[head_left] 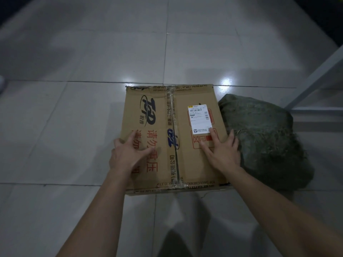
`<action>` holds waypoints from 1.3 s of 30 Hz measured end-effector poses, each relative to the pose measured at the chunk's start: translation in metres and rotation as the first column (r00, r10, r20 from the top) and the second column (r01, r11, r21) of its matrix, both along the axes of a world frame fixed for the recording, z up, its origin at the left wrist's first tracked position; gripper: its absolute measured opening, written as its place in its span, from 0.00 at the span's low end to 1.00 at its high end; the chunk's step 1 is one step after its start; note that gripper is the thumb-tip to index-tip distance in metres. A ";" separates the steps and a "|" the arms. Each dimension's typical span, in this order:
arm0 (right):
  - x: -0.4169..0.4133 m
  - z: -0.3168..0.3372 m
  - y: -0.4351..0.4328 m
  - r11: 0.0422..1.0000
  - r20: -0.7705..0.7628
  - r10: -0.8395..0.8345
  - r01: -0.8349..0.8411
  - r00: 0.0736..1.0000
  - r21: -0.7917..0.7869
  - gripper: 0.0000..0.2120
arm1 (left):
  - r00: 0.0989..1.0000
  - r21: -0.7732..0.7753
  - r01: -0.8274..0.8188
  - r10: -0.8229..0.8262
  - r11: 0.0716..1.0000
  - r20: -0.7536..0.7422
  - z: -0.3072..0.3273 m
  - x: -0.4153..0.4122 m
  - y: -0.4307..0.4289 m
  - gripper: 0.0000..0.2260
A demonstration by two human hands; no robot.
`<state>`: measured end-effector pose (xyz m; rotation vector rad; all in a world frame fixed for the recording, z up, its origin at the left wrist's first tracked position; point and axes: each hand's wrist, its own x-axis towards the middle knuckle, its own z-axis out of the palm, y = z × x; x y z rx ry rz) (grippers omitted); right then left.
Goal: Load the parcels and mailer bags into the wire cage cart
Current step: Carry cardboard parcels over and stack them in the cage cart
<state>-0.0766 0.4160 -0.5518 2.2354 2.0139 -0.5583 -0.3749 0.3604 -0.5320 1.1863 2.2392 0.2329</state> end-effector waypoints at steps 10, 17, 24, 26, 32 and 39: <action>-0.009 0.008 0.004 1.000 -0.009 -0.029 0.029 1.000 -0.004 0.40 | 0.992 -0.022 0.045 -0.047 0.999 -0.120 0.015 0.018 0.006 0.48; -0.011 0.057 0.002 0.994 -0.074 -0.094 0.098 0.993 0.046 0.46 | 0.965 0.001 0.035 -0.033 0.999 -0.261 0.061 0.029 0.009 0.53; -0.005 0.237 -0.015 0.993 -0.023 -0.049 0.051 0.999 0.108 0.50 | 0.921 0.086 -0.032 0.063 0.996 -0.384 0.230 0.040 -0.021 0.49; 0.000 0.311 -0.020 0.992 -0.023 -0.045 0.047 0.999 0.115 0.50 | 0.918 0.116 -0.028 0.071 0.993 -0.390 0.301 0.044 -0.030 0.48; 0.008 0.537 -0.052 0.994 -0.043 -0.029 0.034 0.999 0.105 0.50 | 0.917 0.110 -0.060 0.098 0.992 -0.385 0.518 0.052 -0.064 0.46; 0.023 0.745 -0.099 0.992 -0.070 -0.053 0.061 0.996 0.111 0.50 | 0.919 0.096 -0.022 0.058 0.995 -0.391 0.721 0.069 -0.099 0.45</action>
